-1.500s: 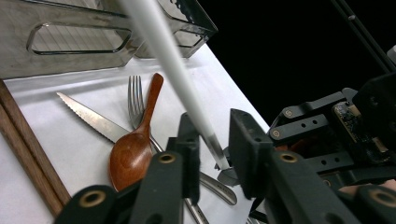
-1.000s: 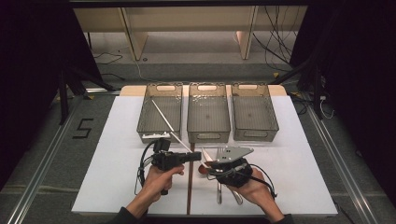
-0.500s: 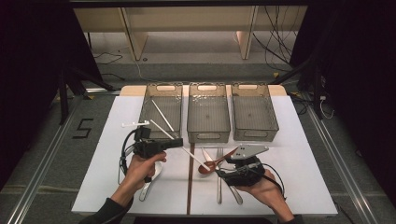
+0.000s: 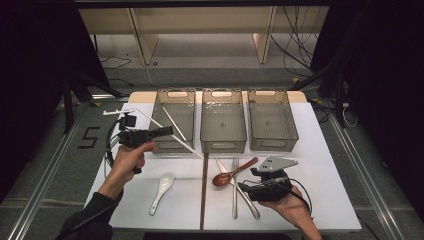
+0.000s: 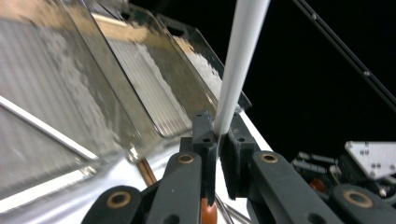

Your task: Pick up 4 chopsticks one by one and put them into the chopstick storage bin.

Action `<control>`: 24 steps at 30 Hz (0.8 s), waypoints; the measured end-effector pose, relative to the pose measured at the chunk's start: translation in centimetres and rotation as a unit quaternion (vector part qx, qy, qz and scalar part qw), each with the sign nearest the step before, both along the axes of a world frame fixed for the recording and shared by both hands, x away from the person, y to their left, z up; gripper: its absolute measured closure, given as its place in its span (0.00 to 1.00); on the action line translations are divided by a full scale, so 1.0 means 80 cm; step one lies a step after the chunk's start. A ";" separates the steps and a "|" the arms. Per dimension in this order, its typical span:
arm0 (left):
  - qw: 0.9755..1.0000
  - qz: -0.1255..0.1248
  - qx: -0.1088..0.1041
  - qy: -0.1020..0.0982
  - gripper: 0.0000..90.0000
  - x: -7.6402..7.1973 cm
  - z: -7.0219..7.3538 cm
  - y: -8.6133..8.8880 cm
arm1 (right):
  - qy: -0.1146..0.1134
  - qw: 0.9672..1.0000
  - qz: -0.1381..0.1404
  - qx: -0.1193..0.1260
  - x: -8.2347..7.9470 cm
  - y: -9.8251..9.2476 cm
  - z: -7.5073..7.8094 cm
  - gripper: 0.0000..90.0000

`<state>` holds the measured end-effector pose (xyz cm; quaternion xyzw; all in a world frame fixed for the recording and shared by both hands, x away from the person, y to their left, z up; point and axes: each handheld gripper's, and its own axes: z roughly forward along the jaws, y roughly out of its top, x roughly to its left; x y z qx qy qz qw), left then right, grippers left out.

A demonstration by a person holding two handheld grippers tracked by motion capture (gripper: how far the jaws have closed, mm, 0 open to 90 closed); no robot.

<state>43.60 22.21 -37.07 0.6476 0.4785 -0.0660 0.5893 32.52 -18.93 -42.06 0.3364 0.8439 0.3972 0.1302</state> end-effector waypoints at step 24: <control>0.995 0.058 0.071 0.027 0.94 0.086 0.032 0.029 | 0.003 1.000 -0.008 0.004 -0.004 -0.010 -0.005 0.35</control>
